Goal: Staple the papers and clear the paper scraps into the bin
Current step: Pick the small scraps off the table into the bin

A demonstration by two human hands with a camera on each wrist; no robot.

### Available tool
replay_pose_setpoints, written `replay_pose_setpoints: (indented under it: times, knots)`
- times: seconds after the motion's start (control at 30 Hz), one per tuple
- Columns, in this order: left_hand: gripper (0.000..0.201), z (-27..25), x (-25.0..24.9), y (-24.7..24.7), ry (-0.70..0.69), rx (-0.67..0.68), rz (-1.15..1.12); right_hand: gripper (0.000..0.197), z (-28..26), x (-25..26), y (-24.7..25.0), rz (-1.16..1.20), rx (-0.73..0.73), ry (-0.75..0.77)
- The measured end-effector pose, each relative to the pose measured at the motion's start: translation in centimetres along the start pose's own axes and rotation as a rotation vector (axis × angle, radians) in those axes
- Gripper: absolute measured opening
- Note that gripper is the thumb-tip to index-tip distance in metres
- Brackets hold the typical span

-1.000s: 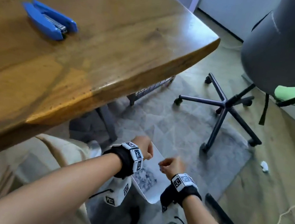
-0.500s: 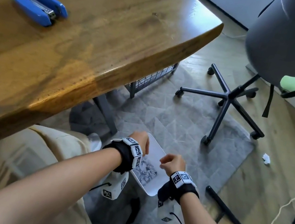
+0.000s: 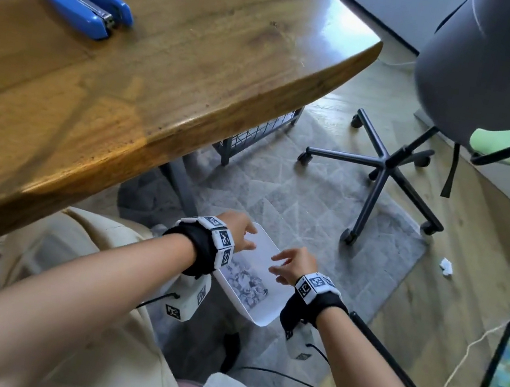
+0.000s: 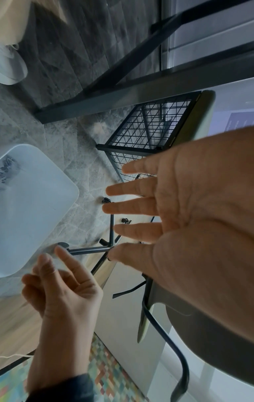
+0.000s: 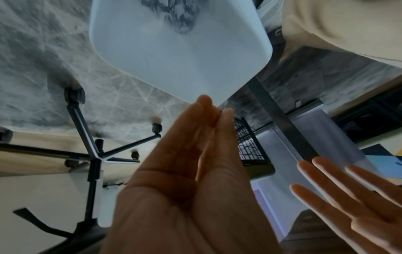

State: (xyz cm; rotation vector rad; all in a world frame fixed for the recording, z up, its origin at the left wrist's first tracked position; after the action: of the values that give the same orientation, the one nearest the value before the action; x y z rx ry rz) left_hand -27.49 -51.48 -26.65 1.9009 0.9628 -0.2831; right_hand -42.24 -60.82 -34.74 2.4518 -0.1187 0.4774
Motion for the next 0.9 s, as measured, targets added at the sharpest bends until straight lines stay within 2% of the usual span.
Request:
replay_pose_setpoints:
  times: [0.13, 0.23, 0.43, 0.6, 0.7, 0.8, 0.9]
  knots:
    - [0.054, -1.8, -0.3, 1.9, -0.021, 0.018, 0.013, 0.021, -1.8, 2.6, 1.8, -0.033, -0.001, 0.021]
    - [0.056, -4.3, -0.6, 3.6, -0.061, 0.002, 0.049, 0.019, -4.0, 5.5, 3.1, -0.107, -0.001, 0.063]
    - [0.048, -11.0, -1.9, 9.3, -0.171, -0.053, 0.102, 0.023, -10.9, 14.6, 5.2, -0.322, 0.073, 0.333]
    - [0.037, -19.3, -2.7, 15.4, -0.292, -0.191, 0.159, 0.020, -18.5, 23.8, 7.0, -0.430, 0.055, 0.632]
    - [0.034, -24.5, -0.7, 18.8, -0.261, -0.302, 0.177, 0.018, -23.0, 29.0, 7.1, -0.399, 0.067, 0.791]
    - [0.036, -29.3, 3.0, 21.3, -0.158, -0.395, 0.197, 0.016, -26.3, 33.7, 5.6, -0.401, 0.080, 0.934]
    - [0.046, -33.6, 7.9, 22.2, 0.012, -0.454, 0.310, 0.013, -28.2, 37.0, 2.2, -0.606, -0.013, 1.036]
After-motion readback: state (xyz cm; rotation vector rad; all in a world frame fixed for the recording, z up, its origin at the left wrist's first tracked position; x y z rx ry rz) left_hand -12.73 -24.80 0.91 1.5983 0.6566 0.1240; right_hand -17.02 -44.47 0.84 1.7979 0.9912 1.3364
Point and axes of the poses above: each hand's wrist, its own z-axis towards the middle knuckle, its own y-axis out of the back of the hand, x = y × z, the point moved 5 cm from there along z, towards the middle knuckle, and after that the axes turned 8 degrees about -y, right-handed, at the moved point
